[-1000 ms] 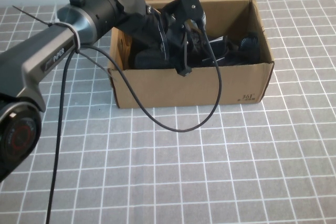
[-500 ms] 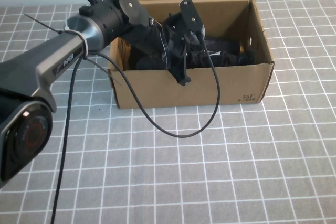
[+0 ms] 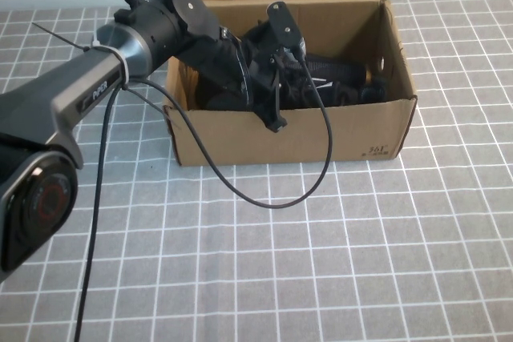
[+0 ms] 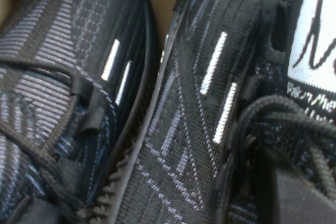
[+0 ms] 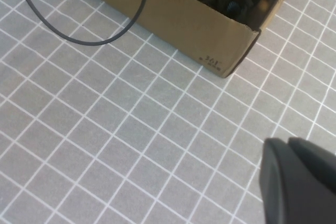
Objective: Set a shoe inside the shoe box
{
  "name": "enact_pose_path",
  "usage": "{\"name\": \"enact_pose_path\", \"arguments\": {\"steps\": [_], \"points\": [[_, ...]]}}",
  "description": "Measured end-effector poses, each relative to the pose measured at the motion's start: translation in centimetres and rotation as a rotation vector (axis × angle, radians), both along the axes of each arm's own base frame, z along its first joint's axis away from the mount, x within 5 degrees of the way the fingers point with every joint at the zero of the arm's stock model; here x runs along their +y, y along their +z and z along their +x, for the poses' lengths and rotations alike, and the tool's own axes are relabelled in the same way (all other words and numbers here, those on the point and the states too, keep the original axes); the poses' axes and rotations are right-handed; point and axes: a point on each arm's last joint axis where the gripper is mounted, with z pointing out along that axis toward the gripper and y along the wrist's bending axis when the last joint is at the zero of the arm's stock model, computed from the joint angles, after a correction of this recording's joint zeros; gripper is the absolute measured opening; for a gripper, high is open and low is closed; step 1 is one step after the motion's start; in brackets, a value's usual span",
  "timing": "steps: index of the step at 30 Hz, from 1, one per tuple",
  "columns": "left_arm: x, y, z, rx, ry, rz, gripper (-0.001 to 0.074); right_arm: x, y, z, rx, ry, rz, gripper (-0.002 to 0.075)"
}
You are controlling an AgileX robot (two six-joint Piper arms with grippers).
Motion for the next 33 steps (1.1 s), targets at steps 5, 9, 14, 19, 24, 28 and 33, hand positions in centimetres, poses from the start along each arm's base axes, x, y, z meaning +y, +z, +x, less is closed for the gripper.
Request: {"name": "enact_pose_path", "arguments": {"steps": [5,9,14,19,24,28,33], "points": [[0.0,0.3,0.4,0.023,0.026,-0.010,0.0160,0.1,0.0,0.0,0.003,0.004,0.008,-0.0016],[-0.1,2.6,0.9,0.003,0.045,-0.038,0.0396,0.1,0.0,0.0,0.003,0.004,0.008,-0.0016],[0.0,6.7,0.8,-0.024,0.055,-0.061,0.0499,0.1,0.0,0.1,0.007,0.004,0.006,-0.0016],[0.9,10.1,0.5,-0.026,0.135,-0.008,0.0512,0.4,-0.3,0.5,0.023,0.004,-0.004,-0.0016],[1.9,12.8,0.5,-0.079,0.257,0.022,0.0475,0.7,-0.5,0.9,0.035,0.004,-0.012,-0.0016],[2.2,13.9,0.4,-0.079,0.326,0.003,0.0259,0.7,-0.5,0.9,0.034,0.005,-0.008,-0.0016],[2.6,15.9,-0.6,-0.048,0.404,-0.052,0.0037,0.8,-0.5,0.9,0.046,-0.004,0.010,-0.0016]]}}
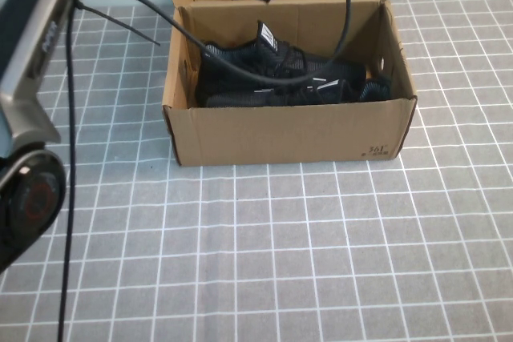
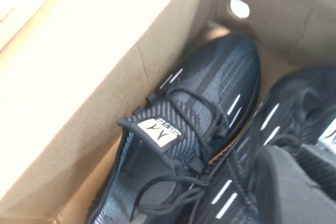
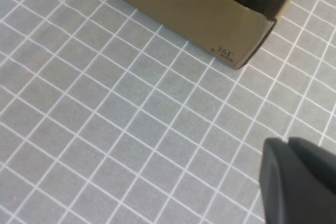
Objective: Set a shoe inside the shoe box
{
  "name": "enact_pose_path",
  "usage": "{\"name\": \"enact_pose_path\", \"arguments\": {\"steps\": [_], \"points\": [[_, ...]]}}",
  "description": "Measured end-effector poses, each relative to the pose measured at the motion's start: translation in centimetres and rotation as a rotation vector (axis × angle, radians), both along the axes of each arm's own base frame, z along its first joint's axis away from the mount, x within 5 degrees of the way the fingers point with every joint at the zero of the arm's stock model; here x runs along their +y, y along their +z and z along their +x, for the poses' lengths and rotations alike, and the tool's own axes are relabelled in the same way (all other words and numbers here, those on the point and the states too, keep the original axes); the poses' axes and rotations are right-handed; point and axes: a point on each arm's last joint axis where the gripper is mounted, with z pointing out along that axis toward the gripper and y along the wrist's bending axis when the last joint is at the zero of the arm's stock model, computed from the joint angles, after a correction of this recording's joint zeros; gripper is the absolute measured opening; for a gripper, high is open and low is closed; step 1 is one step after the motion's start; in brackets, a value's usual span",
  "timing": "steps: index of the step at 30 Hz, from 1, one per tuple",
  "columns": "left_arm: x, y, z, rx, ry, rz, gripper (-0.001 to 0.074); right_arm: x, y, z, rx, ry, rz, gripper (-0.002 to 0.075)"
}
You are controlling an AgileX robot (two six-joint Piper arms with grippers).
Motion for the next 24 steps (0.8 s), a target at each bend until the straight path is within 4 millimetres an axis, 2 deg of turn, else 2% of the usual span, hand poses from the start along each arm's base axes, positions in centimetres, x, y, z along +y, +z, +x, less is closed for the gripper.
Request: {"name": "enact_pose_path", "arguments": {"steps": [3,7,10,14,19,24], "points": [[0.5,2.1,-1.1,-0.008,0.037,-0.042,0.0011,0.1,0.0,-0.1,0.011,0.001,0.016,-0.0016],[1.4,5.9,-3.3,-0.049,0.075,-0.107,0.0001,0.1,0.1,-0.8,0.039,0.016,0.062,-0.0016],[2.4,8.9,-5.5,-0.097,0.086,-0.146,0.0001,-0.5,0.3,-2.5,0.070,0.028,0.107,-0.0016],[3.9,12.2,-9.0,-0.133,0.095,-0.180,0.0000,-2.3,-0.1,-5.9,0.076,0.046,0.130,-0.0016],[5.4,13.5,-12.5,-0.110,0.106,-0.182,0.0000,-4.8,-0.7,-10.1,0.006,0.064,0.198,-0.0016],[7.0,12.5,-16.1,-0.065,0.130,-0.173,0.0000,-7.0,-1.3,-14.1,-0.088,0.090,0.304,-0.0016]]}}
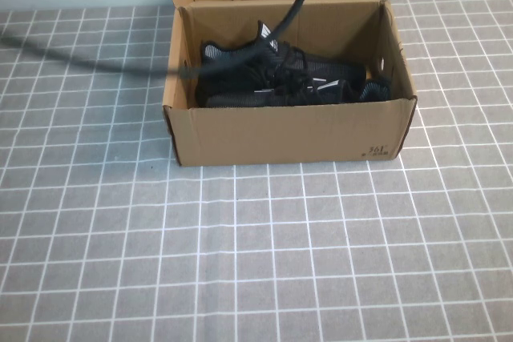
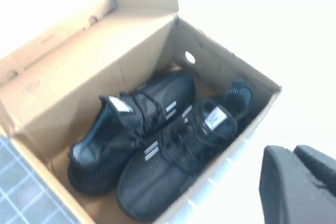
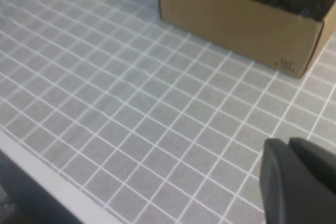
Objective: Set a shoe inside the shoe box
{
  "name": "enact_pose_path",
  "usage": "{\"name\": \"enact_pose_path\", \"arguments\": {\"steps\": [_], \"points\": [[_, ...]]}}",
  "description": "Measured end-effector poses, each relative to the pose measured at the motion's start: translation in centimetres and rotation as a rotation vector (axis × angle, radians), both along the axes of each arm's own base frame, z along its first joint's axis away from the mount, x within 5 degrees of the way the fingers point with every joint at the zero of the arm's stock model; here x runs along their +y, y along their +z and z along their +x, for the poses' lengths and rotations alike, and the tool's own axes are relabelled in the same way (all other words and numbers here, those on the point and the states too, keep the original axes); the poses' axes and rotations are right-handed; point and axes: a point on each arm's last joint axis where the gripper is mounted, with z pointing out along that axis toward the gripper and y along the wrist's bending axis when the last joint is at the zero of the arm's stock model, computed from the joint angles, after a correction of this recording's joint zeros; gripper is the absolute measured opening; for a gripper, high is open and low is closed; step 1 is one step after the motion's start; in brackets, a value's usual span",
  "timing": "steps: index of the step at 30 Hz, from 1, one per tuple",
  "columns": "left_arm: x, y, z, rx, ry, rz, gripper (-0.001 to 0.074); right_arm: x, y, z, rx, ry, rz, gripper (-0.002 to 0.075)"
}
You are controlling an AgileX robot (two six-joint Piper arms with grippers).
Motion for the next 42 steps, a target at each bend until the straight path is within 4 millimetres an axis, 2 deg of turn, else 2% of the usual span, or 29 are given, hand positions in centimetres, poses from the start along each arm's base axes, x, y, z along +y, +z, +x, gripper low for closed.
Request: {"name": "enact_pose_path", "arguments": {"steps": [5,8,12,19,24,30,35,39,42], "points": [[2.1,-1.7,-4.2,-0.071,0.039,-0.044,0.0000,-1.5,-0.7,-2.4,-0.072,0.001,0.056,-0.0016],[3.4,-3.6,-7.5,-0.185,0.015,-0.064,0.0000,-1.5,-1.4,-2.4,-0.066,0.001,0.053,-0.0016],[5.0,-7.0,-11.4,-0.302,0.022,-0.155,0.0000,-1.0,-1.8,-1.6,-0.102,0.007,0.053,-0.0016],[8.1,-13.7,-17.3,-0.406,0.101,-0.265,-0.0001,0.2,-2.0,0.7,-0.257,-0.013,0.139,-0.0016],[10.2,-17.1,-20.9,-0.514,0.157,-0.336,-0.0001,1.2,-3.3,2.3,-0.285,-0.026,0.185,-0.0016],[11.4,-21.4,-23.2,-0.578,0.180,-0.372,-0.0001,2.3,-5.1,3.6,-0.263,-0.024,0.249,-0.0016],[11.3,-25.7,-22.9,-0.498,0.185,-0.329,-0.0001,2.7,-6.2,4.3,-0.257,-0.032,0.274,-0.0016],[11.1,-29.3,-22.4,-0.406,0.189,-0.277,-0.0001,2.8,-6.3,4.5,-0.256,-0.033,0.295,-0.0016],[11.1,-31.2,-22.3,-0.359,0.194,-0.250,-0.0001,2.9,-6.1,4.5,-0.265,-0.034,0.312,-0.0017]]}}
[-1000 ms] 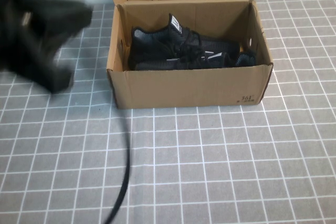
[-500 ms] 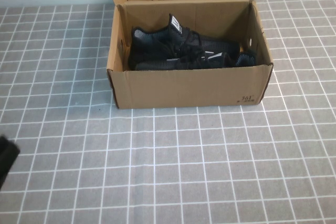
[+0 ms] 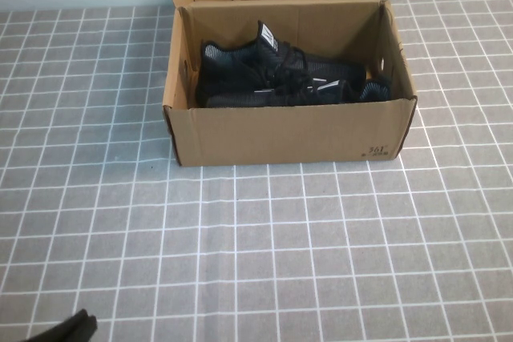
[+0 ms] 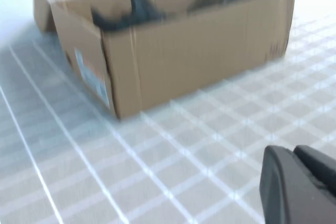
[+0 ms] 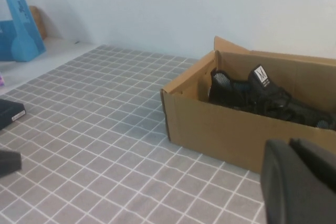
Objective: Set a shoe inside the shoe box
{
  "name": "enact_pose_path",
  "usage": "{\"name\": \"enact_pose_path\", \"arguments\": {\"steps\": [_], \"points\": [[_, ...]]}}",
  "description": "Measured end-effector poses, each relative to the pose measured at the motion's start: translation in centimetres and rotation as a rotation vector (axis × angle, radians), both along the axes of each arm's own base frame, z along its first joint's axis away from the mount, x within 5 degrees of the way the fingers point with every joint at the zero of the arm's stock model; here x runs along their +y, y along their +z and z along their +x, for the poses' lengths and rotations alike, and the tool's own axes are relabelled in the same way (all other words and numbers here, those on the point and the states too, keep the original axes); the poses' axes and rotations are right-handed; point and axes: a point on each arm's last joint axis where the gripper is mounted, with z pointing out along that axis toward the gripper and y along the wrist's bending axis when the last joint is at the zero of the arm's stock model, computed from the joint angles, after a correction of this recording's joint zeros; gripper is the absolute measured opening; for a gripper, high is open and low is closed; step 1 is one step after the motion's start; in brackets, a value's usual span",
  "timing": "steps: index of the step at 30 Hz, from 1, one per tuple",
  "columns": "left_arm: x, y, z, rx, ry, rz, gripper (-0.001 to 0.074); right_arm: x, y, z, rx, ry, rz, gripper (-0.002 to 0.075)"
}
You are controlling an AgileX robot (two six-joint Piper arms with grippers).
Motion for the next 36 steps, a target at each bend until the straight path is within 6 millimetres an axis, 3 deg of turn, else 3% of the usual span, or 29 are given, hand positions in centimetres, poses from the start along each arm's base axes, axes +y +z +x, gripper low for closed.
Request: {"name": "enact_pose_path", "arguments": {"steps": [9,25,32,36], "points": [[-0.4,-1.3,-0.4,0.081,-0.056,0.035,-0.0001,0.0,0.1,0.0,-0.005,-0.001,0.007,-0.0016],[-0.4,-1.4,-0.5,0.089,-0.064,0.041,-0.0001,-0.2,-0.9,0.8,-0.044,-0.075,-0.080,-0.0016],[-0.4,-1.4,-0.5,0.089,-0.064,0.041,-0.0001,-0.9,-6.2,3.9,-0.068,-0.409,-0.057,-0.0016],[-0.4,-1.4,-0.5,0.089,-0.064,0.041,-0.0001,-1.8,-9.7,4.2,-0.046,-0.556,-0.040,-0.0016]]}}
